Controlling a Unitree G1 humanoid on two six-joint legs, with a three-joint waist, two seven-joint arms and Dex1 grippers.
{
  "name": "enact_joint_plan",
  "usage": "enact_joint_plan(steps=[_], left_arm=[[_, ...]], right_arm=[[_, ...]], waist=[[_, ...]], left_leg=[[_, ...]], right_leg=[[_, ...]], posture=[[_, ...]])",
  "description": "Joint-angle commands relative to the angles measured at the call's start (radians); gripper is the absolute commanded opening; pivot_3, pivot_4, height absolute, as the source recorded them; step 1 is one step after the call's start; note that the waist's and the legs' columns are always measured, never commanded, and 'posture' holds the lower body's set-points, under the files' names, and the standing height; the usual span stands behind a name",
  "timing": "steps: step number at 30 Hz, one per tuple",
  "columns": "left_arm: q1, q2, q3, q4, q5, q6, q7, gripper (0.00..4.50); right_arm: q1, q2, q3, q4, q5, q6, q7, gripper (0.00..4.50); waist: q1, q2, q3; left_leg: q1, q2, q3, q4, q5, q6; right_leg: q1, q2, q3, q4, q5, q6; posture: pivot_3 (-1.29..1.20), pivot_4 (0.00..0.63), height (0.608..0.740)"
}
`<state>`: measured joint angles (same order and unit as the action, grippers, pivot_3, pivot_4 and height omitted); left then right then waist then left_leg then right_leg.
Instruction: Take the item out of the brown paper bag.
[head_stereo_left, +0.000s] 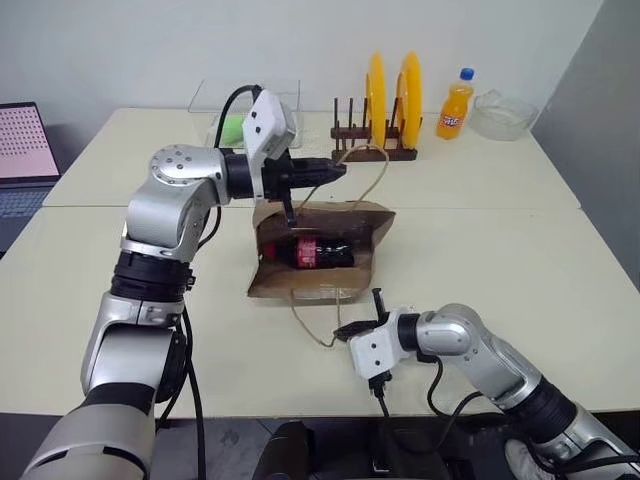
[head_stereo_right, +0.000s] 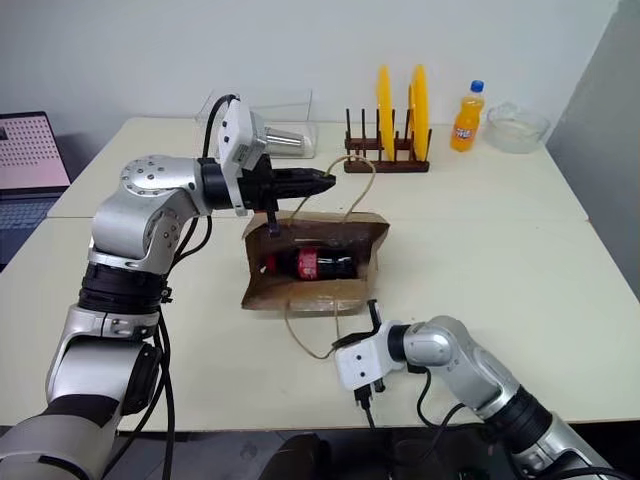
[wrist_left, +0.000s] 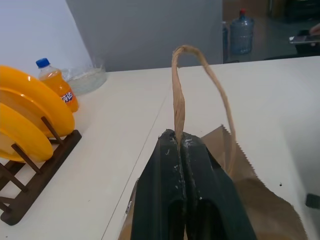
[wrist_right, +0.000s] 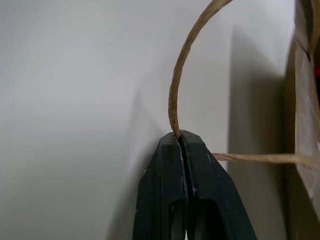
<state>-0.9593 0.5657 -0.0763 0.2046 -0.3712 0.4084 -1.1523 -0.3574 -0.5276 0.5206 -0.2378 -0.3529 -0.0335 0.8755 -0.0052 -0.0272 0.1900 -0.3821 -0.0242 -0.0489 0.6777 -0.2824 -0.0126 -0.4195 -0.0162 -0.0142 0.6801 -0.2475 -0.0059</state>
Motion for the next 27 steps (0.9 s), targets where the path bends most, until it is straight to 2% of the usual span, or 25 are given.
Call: enact_joint_plan(steps=[1, 3, 9, 13, 17, 22, 27], left_arm=[[-0.010, 0.018, 0.026, -0.046, -0.020, -0.006, -0.025, 0.00], [0.003, 0.019, 0.024, -0.064, -0.023, -0.003, -0.031, 0.00], [0.037, 0.024, 0.024, -0.105, -0.032, 0.004, -0.041, 0.00], [0.034, 0.021, 0.031, -0.094, -0.035, -0.001, -0.035, 0.00], [0.018, 0.018, 0.040, -0.067, -0.037, -0.012, -0.032, 0.00], [-0.005, 0.019, 0.050, -0.035, -0.041, -0.014, -0.037, 0.00], [-0.007, 0.017, 0.057, -0.030, -0.038, -0.018, -0.035, 0.00]], right_arm=[[0.027, -0.014, -0.066, -0.107, 0.063, 0.068, 0.025, 1.24], [0.053, -0.049, -0.099, -0.168, 0.117, 0.120, 0.074, 1.91], [0.076, -0.170, -0.336, -0.430, 0.517, 0.506, 0.227, 1.91], [-0.077, -0.126, -0.442, -0.430, 0.694, 0.710, 0.161, 1.91], [-0.237, -0.027, -0.336, -0.360, 0.675, 0.797, 0.058, 1.91], [-0.416, 0.102, -0.126, -0.217, 0.539, 0.845, -0.073, 1.91], [-0.543, 0.131, 0.057, -0.054, 0.376, 0.790, -0.110, 1.91]], waist=[[0.000, 0.000, 0.000], [0.000, 0.000, 0.000], [0.000, 0.000, 0.000], [-0.004, 0.000, 0.000], [-0.004, 0.000, 0.000], [-0.010, 0.000, 0.000], [-0.011, 0.000, 0.000]], left_leg=[[0.000, 0.000, 0.000, 0.000, 0.000, 0.000], [0.000, 0.000, 0.000, 0.000, 0.000, 0.000], [0.000, 0.000, -0.001, 0.000, -0.001, 0.001], [0.001, 0.000, 0.000, 0.000, -0.001, 0.001], [0.001, 0.000, -0.001, 0.000, -0.001, 0.001], [-0.002, 0.000, -0.001, 0.000, 0.000, 0.001], [-0.003, -0.001, -0.001, 0.000, 0.000, 0.000]], right_leg=[[0.000, 0.000, 0.000, 0.000, 0.000, 0.000], [0.000, 0.000, 0.000, 0.000, 0.000, 0.000], [0.000, -0.001, 0.000, 0.000, 0.000, 0.000], [0.000, 0.000, 0.000, 0.000, 0.000, 0.000], [0.000, 0.000, -0.001, 0.000, 0.000, 0.000], [-0.002, 0.000, -0.001, 0.001, 0.003, -0.005], [-0.002, -0.002, -0.001, 0.000, 0.003, -0.005]], posture=[[0.00, 0.150, 0.740], [0.00, 0.150, 0.740], [0.00, 0.150, 0.740], [0.00, 0.150, 0.740], [0.00, 0.150, 0.740], [0.00, 0.150, 0.740], [0.00, 0.150, 0.740]])
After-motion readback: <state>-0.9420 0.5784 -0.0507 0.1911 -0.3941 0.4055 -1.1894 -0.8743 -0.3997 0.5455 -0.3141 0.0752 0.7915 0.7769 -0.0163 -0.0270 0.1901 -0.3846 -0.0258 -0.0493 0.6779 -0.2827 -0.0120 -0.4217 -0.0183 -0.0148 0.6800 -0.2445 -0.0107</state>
